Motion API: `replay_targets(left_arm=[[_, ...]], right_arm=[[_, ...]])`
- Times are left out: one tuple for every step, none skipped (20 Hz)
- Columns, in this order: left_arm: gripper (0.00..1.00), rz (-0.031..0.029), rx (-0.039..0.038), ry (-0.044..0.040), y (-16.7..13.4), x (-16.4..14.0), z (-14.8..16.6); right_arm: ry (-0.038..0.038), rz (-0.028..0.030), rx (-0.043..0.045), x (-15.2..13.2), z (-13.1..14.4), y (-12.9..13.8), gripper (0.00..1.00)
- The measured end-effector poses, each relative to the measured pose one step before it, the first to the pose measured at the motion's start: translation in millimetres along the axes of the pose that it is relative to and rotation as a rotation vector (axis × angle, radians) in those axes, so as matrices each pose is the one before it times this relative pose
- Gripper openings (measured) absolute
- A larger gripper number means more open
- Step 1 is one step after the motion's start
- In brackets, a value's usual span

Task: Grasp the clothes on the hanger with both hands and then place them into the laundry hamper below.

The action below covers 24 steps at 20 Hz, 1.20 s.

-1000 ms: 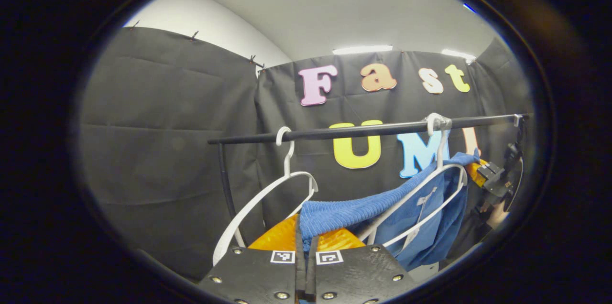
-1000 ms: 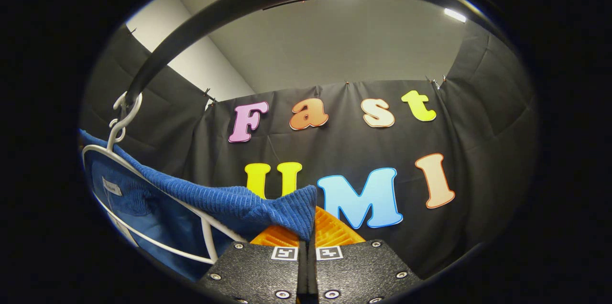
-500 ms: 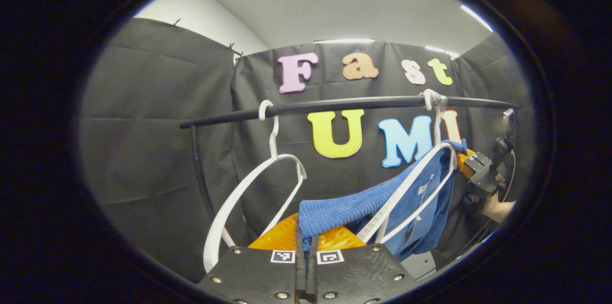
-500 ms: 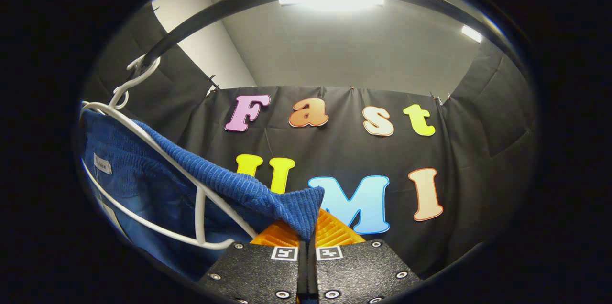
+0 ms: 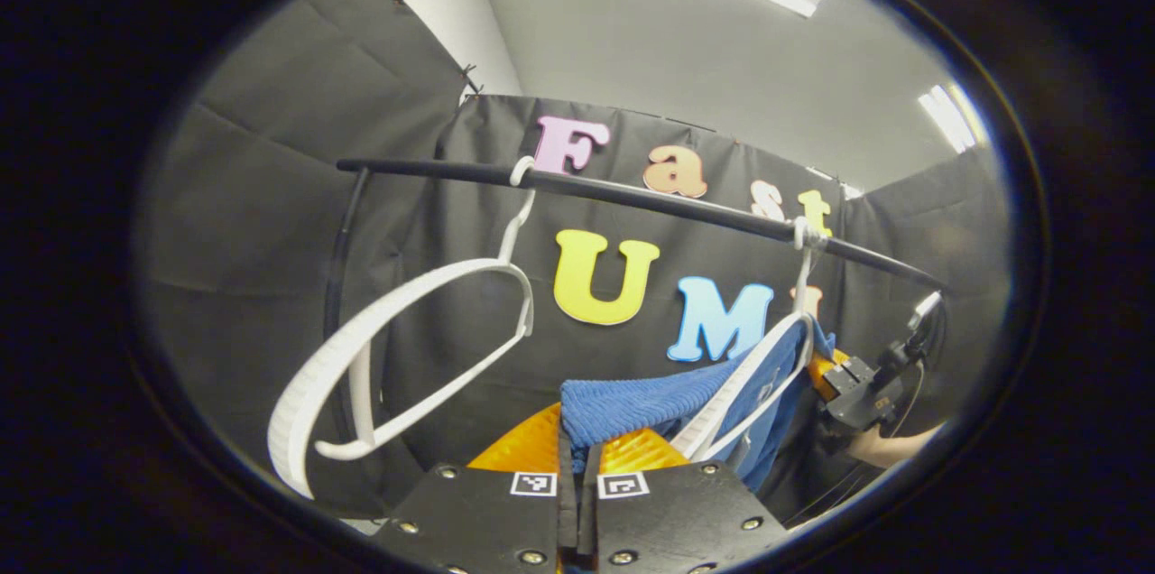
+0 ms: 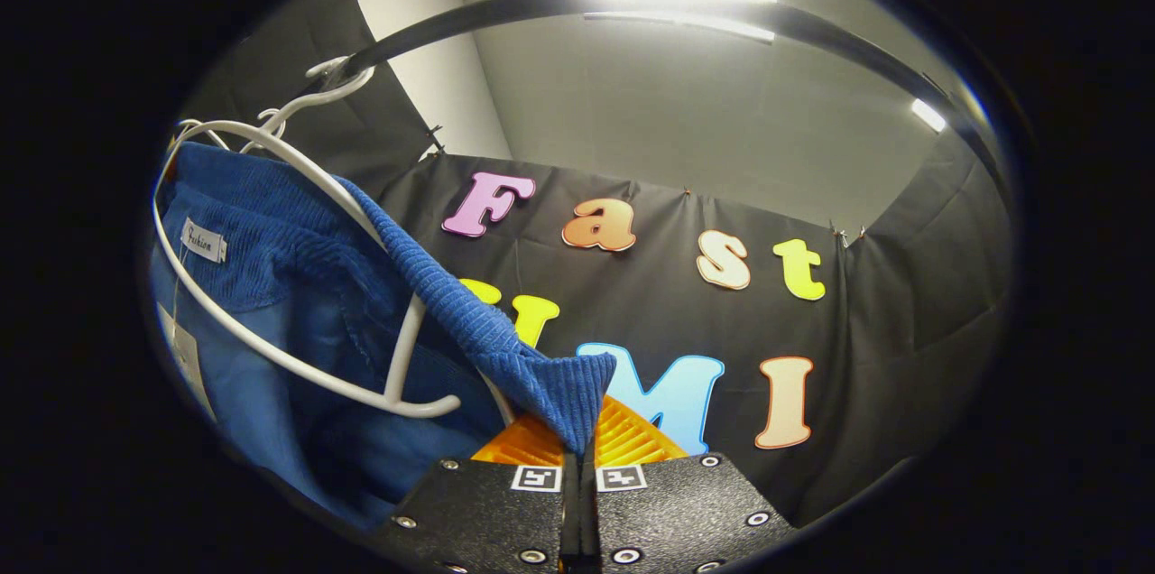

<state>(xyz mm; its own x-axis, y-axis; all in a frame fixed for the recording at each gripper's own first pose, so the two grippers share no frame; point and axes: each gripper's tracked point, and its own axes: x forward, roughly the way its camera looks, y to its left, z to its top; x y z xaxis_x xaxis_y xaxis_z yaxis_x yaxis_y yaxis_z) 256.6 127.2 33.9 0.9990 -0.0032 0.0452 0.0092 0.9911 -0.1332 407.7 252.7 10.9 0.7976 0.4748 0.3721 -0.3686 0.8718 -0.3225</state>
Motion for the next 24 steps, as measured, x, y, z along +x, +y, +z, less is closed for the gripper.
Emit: replay_targets(left_arm=[[0.01, -0.01243, 0.04153, 0.0156, -0.22, -3.54, 3.91], [0.02, -0.01181, 0.06941, 0.02478, 1.74, -4.06, 3.88], [0.0, -0.01165, 0.06006, 0.01893, 0.92, -3.97, 3.97], [0.01, -0.00952, 0.06115, 0.02298, -0.07, -3.85, 1.28], [0.01, -0.0058, 0.04843, 0.02003, 0.72, -3.9, 1.18], [0.01, -0.00355, 0.03951, 0.01693, -1.14, -4.82, 0.26], [0.01, 0.0017, 0.02594, 0.00387, -0.6, -1.06, 1.19], [0.01, 0.00284, 0.00318, 0.00315, -0.57, 4.69, -1.08], [0.01, 0.00649, 0.00306, 0.00183, 0.02, -0.26, -2.78], [0.03, 0.01505, -0.01304, -0.01496, 0.04, 3.45, -2.02], [0.03, 0.01041, -0.02656, -0.00643, -0.67, 4.59, -5.83], [0.03, 0.0095, -0.03906, -0.00675, -2.36, -0.11, -6.12], [0.03, 0.00645, -0.03731, -0.01303, -3.24, 1.77, -3.96], [0.03, 0.00841, -0.02497, -0.00944, -0.26, -1.28, -5.19], [0.02, 0.00559, -0.02355, -0.00771, -1.3, 1.32, -6.04], [0.03, 0.00082, -0.03232, -0.00982, -4.15, -5.76, -4.79], [0.03, -0.00331, -0.03751, -0.00977, -5.31, -3.28, -5.46], [0.03, -0.00432, -0.04032, -0.00886, -4.26, -4.29, -2.97], [0.02, -0.00585, -0.04148, -0.01271, -0.24, -4.87, -3.4], [0.03, -0.00419, -0.04028, -0.01417, 1.02, 3.07, -1.58], [0.03, 0.00153, -0.04654, -0.01249, 1.68, 3.88, -2.92], [0.04, 0.00621, -0.05066, -0.00974, 0.86, 1.8, -5.17], [0.03, 0.00778, -0.04512, -0.00965, 0.27, 0.32, -5.87], [0.03, 0.00625, -0.03845, -0.01239, -1.54, 1.63, -7.36]], right_arm=[[-0.01067, 0.01087, -0.00766, -2.19, 1.82, 1.3, 0.0], [-0.01131, 0.00871, -0.00969, -1.87, 2.01, 0.87, 0.0], [-0.00877, 0.00694, -0.00619, -2.14, 3.17, 0.96, 0.0], [-0.00325, 0.00794, 0.00014, -1.53, 2.17, 1.34, 0.0], [-0.00031, 0.00724, 0.00474, -1.32, 2.41, 1.75, 0.0], [0.00039, 0.00647, 0.00708, -3.42, 1.44, 0.44, 0.0], [-0.00286, 0.00602, 0.00747, -3.78, 3.08, 4.22, 0.0], [-0.00424, 0.00224, 0.00078, -0.67, 2.95, 2.01, 0.0], [-0.00468, 0.00507, -0.00323, -4.95, 3.88, 0.71, 0.0], [-0.00132, 0.0026, -0.00441, -4.65, 1.84, 1.62, 0.0], [0.00276, 0.00161, -0.00319, -3.33, -0.19, 1.98, 0.0], [0.00276, -0.00245, -0.00178, -1.15, -1.17, -0.11, 0.0], [0.00245, -0.00323, 0.00012, 2.08, -0.43, -0.46, 0.0], [0.00799, -0.00218, 0.00456, 1.49, -2.87, -0.19, 0.0], [0.00999, -0.00156, 0.00195, 0.43, -3.81, -0.49, 0.0], [0.00905, -0.00713, -0.00254, -0.9, -2.32, -2.84, 0.0], [0.00876, -0.01084, -0.00088, -1.48, -1.81, -4.74, 0.0], [0.00721, -0.00653, 0.00654, -1.17, -1.87, -2.79, 0.0], [0.00589, -0.00379, 0.00718, 0.53, -2.33, -1.18, 0.0], [0.00117, -0.00005, -0.00012, 1.47, -0.69, -1.17, 0.0], [-0.00031, 0.00038, -0.0076, 2.86, -0.19, -1.0, 0.0], [-0.00138, -0.00035, -0.00823, 0.49, -0.05, -0.14, 0.0], [-0.00051, 0.00032, -0.00422, 0.97, -1.31, 1.02, 0.0], [-0.00079, 0.00017, -0.00235, -0.28, 0.04, 1.24, 0.0]])
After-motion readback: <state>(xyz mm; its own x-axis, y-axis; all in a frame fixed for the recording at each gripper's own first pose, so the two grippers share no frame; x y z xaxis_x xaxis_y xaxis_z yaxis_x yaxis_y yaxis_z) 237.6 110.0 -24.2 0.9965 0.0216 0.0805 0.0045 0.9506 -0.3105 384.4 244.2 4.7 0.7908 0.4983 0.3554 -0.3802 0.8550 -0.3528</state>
